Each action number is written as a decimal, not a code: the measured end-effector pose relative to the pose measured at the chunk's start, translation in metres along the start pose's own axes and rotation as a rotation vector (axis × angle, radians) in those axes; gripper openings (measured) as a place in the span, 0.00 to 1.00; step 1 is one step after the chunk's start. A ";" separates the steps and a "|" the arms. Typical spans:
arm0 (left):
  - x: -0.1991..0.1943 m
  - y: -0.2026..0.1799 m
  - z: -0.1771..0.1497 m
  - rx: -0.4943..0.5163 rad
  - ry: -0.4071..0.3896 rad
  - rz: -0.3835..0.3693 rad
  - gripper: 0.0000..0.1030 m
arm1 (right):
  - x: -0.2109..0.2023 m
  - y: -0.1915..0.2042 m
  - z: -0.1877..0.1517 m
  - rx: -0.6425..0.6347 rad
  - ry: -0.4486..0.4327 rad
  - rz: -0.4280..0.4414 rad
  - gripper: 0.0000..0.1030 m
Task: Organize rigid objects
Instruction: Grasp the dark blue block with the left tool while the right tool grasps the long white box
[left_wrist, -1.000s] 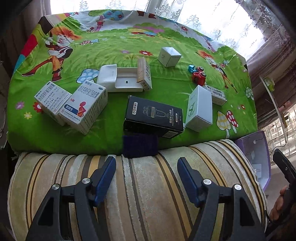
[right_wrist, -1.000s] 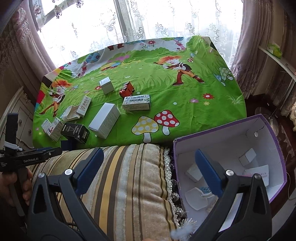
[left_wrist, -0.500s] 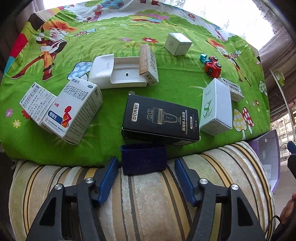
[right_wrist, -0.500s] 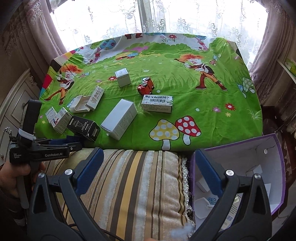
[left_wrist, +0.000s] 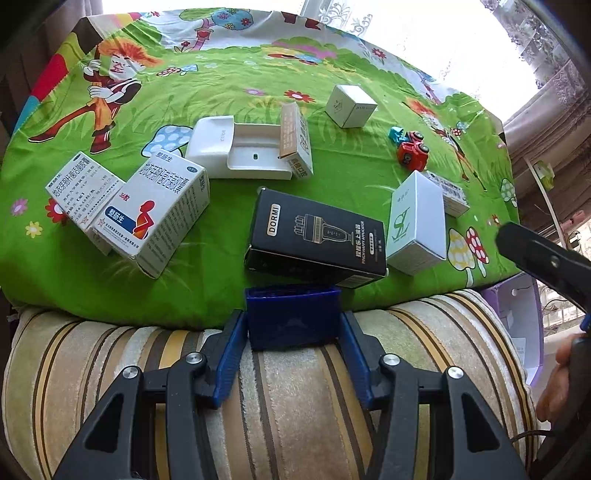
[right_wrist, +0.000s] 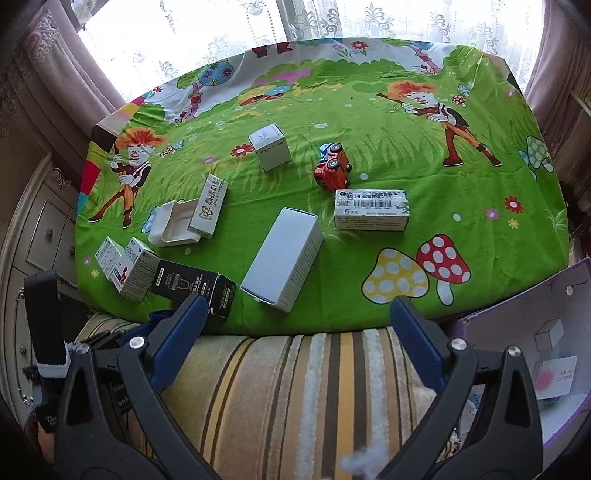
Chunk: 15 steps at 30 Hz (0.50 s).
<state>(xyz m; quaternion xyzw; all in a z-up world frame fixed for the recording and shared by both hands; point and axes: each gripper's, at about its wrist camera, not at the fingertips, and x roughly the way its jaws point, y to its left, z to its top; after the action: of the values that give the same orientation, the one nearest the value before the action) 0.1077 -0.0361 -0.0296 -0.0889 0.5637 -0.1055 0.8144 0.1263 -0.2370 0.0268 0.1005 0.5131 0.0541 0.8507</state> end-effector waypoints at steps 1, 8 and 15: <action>-0.002 0.000 -0.001 -0.003 -0.008 -0.012 0.50 | 0.005 0.003 0.002 0.008 0.009 -0.004 0.97; -0.012 0.001 -0.005 -0.020 -0.050 -0.101 0.50 | 0.040 0.014 0.012 0.021 0.057 -0.065 0.93; -0.016 -0.001 -0.008 -0.013 -0.059 -0.120 0.50 | 0.064 0.015 0.019 0.008 0.099 -0.112 0.71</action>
<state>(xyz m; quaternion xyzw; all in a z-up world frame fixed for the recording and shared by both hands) 0.0945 -0.0330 -0.0173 -0.1313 0.5337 -0.1479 0.8222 0.1731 -0.2121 -0.0170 0.0724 0.5598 0.0093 0.8254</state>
